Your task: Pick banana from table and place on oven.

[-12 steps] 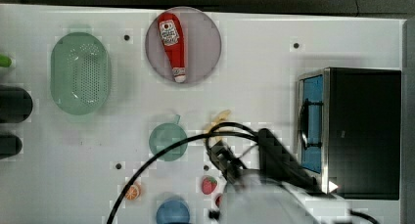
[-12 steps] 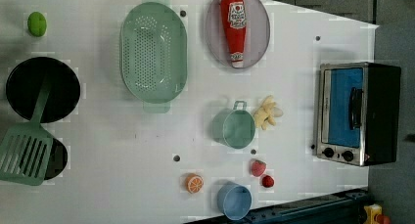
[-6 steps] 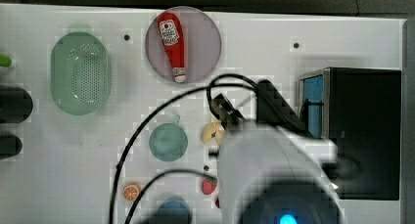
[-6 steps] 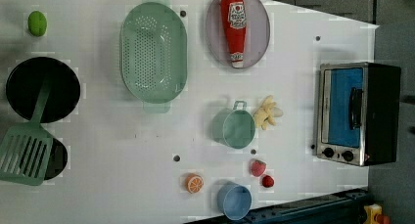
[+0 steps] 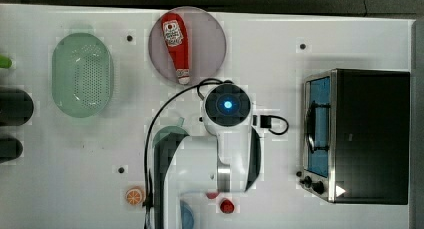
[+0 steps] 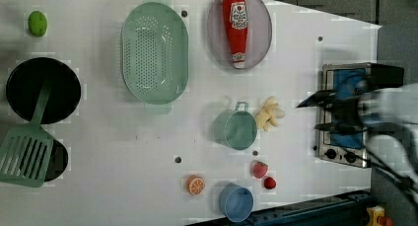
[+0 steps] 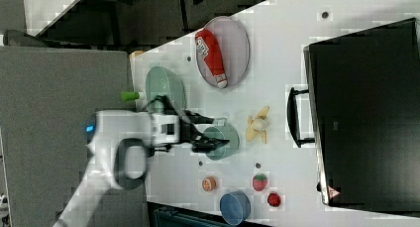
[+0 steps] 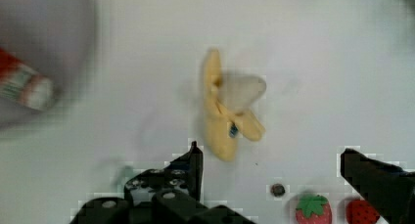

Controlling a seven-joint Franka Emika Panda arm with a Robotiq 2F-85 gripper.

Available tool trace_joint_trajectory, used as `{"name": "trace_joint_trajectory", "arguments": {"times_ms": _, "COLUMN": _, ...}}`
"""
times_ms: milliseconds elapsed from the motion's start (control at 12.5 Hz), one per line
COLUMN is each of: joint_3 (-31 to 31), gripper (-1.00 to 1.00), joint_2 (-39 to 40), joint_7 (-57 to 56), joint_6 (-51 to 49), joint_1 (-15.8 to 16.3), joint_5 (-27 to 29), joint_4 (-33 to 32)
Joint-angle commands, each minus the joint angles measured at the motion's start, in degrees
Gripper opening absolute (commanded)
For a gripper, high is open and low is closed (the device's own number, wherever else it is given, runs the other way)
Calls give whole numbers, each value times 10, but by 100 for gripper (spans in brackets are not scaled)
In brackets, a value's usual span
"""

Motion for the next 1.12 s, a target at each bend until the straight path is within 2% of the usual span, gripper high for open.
{"name": "trace_joint_trajectory", "arguments": {"times_ms": 80, "joint_3": -10, "gripper": 100, "joint_2": -9, "joint_7": 4, "joint_6": 91, "joint_1": -10, "joint_5": 8, "joint_4": -28}}
{"name": "trace_joint_trajectory", "arguments": {"times_ms": 400, "joint_3": -10, "gripper": 100, "joint_2": 69, "joint_7": 4, "joint_6": 211, "joint_1": -10, "joint_5": 8, "joint_4": -64}}
{"name": "trace_joint_trajectory", "arguments": {"times_ms": 880, "joint_3": -11, "gripper": 100, "joint_2": 156, "joint_7": 4, "joint_6": 310, "joint_1": -11, "joint_5": 8, "joint_4": -81}}
{"name": "trace_joint_trajectory", "arguments": {"times_ms": 960, "joint_3": -11, "gripper": 92, "joint_2": 164, "joint_7": 4, "joint_6": 325, "joint_1": -11, "joint_5": 8, "joint_4": -81}}
{"name": "trace_joint_trajectory", "arguments": {"times_ms": 1120, "joint_3": -12, "gripper": 43, "joint_2": 172, "joint_7": 4, "joint_6": 339, "joint_1": -11, "joint_5": 8, "joint_4": -81}}
